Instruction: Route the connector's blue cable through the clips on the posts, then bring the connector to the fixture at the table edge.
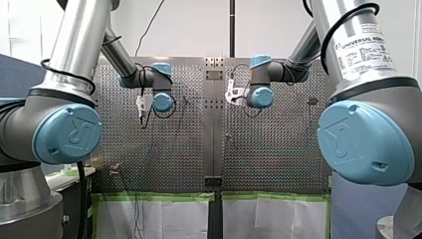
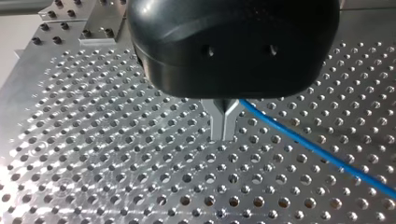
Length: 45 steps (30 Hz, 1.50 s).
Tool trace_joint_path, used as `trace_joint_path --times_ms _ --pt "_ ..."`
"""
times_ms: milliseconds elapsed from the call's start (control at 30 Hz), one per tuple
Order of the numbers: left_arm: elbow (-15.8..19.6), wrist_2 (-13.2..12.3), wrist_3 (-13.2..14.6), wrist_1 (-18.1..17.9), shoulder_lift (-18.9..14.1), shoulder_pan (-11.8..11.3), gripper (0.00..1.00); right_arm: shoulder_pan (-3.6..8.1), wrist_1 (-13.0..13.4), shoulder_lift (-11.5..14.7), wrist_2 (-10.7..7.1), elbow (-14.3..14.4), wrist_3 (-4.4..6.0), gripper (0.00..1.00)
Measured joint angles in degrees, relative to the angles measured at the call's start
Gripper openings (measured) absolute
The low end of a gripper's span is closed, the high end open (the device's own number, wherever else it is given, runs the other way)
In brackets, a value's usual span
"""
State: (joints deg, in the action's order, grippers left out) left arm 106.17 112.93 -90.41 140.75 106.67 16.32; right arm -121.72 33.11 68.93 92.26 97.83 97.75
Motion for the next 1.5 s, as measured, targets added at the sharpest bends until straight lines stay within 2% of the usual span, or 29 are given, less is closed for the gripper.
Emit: trace_joint_path --times_ms 133,333,633,900,1233,1500 --pt "-0.8 -0.7 -0.1 0.3 0.8 -0.2 0.00 0.38 0.0 -0.1 -0.09 -0.4 0.06 0.00" --pt "-2.7 -1.7 -0.6 1.1 1.0 -0.7 0.00 1.00 0.0 -0.6 -1.07 -1.6 0.77 0.00" --pt "-5.8 -3.2 -0.9 3.7 2.3 -1.6 0.00 1.52 -0.4 -3.3 -1.64 -4.1 0.95 0.00" --pt "-7.4 -3.6 -1.5 4.0 5.1 -2.1 0.00 1.83 -1.0 -6.2 -2.41 -7.1 0.84 0.00" --pt "-8.6 -4.9 -2.6 4.1 5.3 -3.8 0.00 2.55 -2.1 -7.2 -2.67 -10.9 0.85 0.00" --pt "-8.6 -6.2 -2.9 4.0 5.3 -4.4 0.00 2.84 -4.0 -9.7 -3.33 -14.5 0.61 0.00"
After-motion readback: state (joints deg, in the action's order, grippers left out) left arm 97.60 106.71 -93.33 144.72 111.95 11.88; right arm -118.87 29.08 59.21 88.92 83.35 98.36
